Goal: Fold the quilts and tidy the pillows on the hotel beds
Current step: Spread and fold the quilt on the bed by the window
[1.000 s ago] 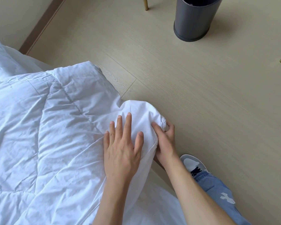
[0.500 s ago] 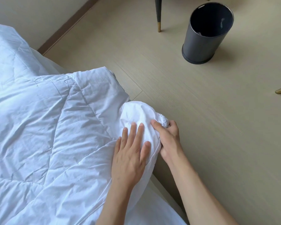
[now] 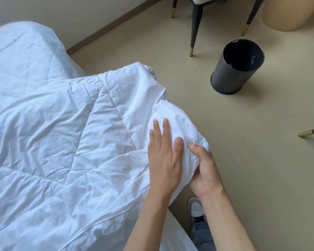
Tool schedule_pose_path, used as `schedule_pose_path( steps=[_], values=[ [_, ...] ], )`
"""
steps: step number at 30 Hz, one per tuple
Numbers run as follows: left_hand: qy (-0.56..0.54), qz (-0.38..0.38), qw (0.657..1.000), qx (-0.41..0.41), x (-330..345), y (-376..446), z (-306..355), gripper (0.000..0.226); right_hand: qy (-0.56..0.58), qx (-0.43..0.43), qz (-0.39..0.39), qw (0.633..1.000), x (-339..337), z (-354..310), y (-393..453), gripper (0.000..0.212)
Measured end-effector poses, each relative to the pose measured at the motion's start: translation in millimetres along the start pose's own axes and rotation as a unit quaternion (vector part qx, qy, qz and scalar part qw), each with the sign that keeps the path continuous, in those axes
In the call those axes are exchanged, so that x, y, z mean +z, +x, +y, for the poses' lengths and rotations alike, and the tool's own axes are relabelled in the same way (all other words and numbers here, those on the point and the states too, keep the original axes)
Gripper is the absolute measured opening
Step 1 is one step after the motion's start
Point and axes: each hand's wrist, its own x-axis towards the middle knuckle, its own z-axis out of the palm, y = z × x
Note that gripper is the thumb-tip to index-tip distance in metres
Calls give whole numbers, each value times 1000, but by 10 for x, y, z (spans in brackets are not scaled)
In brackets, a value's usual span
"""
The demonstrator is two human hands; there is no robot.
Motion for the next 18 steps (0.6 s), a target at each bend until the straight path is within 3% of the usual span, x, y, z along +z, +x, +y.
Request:
schedule_pose_path(
  steps=[2,5,8,14,18],
  values=[
    [-2,4,1000,1,-27,-75,85,73,-5,-13,-27,1000,109,-15,-98,63],
    [-21,27,999,-7,-125,-194,170,74,-57,-58,-22,996,306,-40,-267,55],
    [-51,52,997,-3,-299,-330,358,71,-67,-46,-19,996,488,-102,-460,50],
    [-110,128,986,10,-1124,-538,850,63,-45,-14,-141,989,1176,-177,-931,61],
    [-138,200,970,18,-1948,-698,950,69,-121,-48,-235,963,1856,81,-1212,75]
  ],
)
